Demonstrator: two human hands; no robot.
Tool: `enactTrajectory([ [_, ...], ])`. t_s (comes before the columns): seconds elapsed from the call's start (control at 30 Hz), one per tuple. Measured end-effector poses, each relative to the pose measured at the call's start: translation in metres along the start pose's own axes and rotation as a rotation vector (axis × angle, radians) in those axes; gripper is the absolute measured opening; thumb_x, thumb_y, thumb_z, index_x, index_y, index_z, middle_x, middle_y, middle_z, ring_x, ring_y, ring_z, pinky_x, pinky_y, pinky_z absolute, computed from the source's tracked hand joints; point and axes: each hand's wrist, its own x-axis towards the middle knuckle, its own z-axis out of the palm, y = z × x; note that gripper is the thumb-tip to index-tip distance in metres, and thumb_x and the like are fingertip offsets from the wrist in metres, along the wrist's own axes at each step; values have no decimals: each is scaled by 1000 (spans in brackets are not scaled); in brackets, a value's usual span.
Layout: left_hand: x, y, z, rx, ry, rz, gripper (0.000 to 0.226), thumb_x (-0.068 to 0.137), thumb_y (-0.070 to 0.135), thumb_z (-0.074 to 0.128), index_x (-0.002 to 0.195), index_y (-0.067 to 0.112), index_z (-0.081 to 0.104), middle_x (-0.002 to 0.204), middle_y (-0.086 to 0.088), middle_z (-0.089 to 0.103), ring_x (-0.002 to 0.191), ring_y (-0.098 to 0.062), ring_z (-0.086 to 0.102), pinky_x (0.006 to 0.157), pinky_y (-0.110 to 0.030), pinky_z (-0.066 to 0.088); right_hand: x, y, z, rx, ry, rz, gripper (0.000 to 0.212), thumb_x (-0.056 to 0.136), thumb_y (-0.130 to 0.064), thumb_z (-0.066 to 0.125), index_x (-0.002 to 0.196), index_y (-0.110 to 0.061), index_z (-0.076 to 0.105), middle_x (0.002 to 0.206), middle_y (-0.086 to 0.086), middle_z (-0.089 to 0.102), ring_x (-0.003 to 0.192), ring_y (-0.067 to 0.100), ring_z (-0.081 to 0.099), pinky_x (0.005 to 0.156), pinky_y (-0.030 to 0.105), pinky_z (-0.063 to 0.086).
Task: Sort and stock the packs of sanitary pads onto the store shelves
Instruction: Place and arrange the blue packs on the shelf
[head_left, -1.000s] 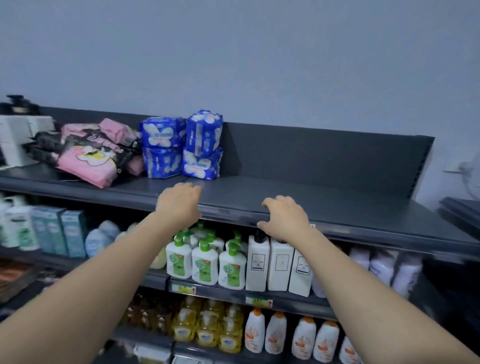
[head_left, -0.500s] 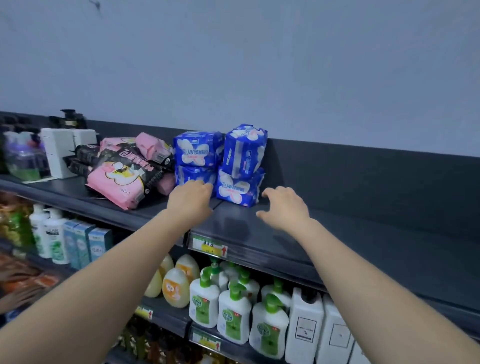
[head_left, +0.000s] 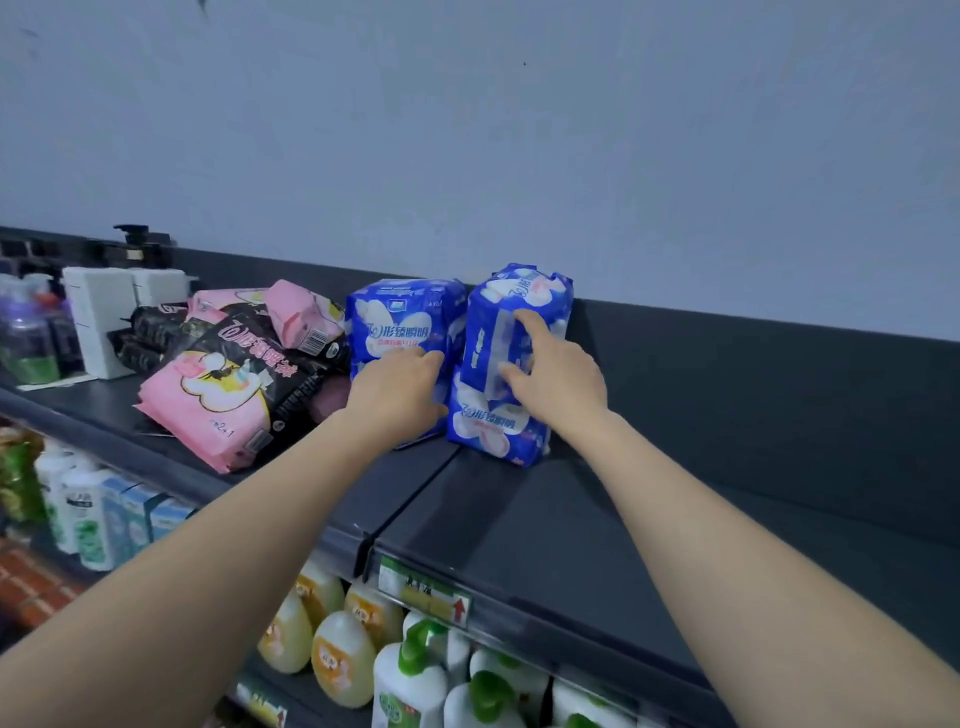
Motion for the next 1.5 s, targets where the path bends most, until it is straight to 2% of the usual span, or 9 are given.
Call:
enactTrajectory([
  [0.1, 13, -2, 4, -99, -2, -11, 46, 86, 35, 62, 124, 13, 49, 120, -5, 55, 111, -26, 51, 82, -41, 48, -1, 2, 3, 59, 191, 73, 47, 85, -62, 57, 105, -21, 48, 89, -8, 58, 78, 19, 57, 63, 31, 39],
  [0.27, 36, -4, 20, -352, 44, -7, 43, 88, 23, 55, 131, 18, 50, 124, -5, 58, 115, -28, 53, 84, -36, 44, -9, 26, 8, 574, 453, 241, 60, 70, -55, 78, 60, -18, 31, 55, -7, 35, 53, 13, 31, 52, 30, 28],
  [0.43, 47, 13, 25, -1131, -38, -180, 47, 97, 20, 47, 143, 20, 38, 121, 5, 54, 113, -12, 50, 96, -27, 38, -13, 54, 5, 1244, 498, 464, 47, 64, -46, 78, 68, -9, 51, 69, 9, 39, 67, 18, 36, 60, 29, 29],
  [0.67, 39, 31, 38, -1689, -371, -78, 10, 97, 12, 54, 101, 11, 62, 96, -3, 67, 84, -19, 63, 71, -38, 58, -34, 84, 5, 1189, 463, 673, 51, 75, -46, 77, 59, -20, 35, 58, 5, 42, 53, 14, 38, 50, 26, 28],
  [0.9, 39, 45, 55, -1960, -287, -43, 48, 63, -35, 36, 55, 11, 49, 100, -12, 63, 75, -22, 66, 55, -25, 51, -46, 95, 1, 1312, 391, 693, 31, 85, -34, 70, 73, -18, 45, 60, -5, 59, 59, 16, 55, 53, 28, 43],
  [1.03, 44, 52, 72, -1715, -200, -196, 50, 73, -31, 31, 75, 14, 53, 95, -11, 60, 76, -25, 59, 58, -28, 47, -48, 92, 4, 1334, 366, 662, 11, 80, -3, 62, 78, -13, 57, 73, 0, 60, 64, 15, 57, 47, 21, 41],
  [1.17, 37, 39, 79, -1358, -413, -219, 45, 84, -13, 50, 116, 18, 52, 85, -6, 60, 63, -17, 56, 50, -25, 49, -52, 92, 8, 1174, 334, 555, 35, 79, 22, 43, 75, -12, 52, 68, 1, 53, 61, 12, 49, 52, 22, 40],
  [1.4, 30, 40, 69, -1671, -671, -488, 14, 88, 25, 50, 81, 17, 59, 80, -1, 57, 72, -22, 57, 55, -32, 53, -57, 84, 3, 1074, 197, 445, 18, 70, 6, 56, 67, -12, 52, 58, -3, 51, 49, 4, 44, 49, 16, 37],
  [1.5, 33, 35, 73, -1580, -725, -359, 67, 58, 57, 76, 113, 21, 63, 105, 0, 68, 92, -23, 64, 75, -36, 53, -58, 89, 7, 1131, 224, 530, 22, 77, 7, 58, 69, -12, 50, 53, -5, 47, 44, 5, 41, 44, 18, 33],
])
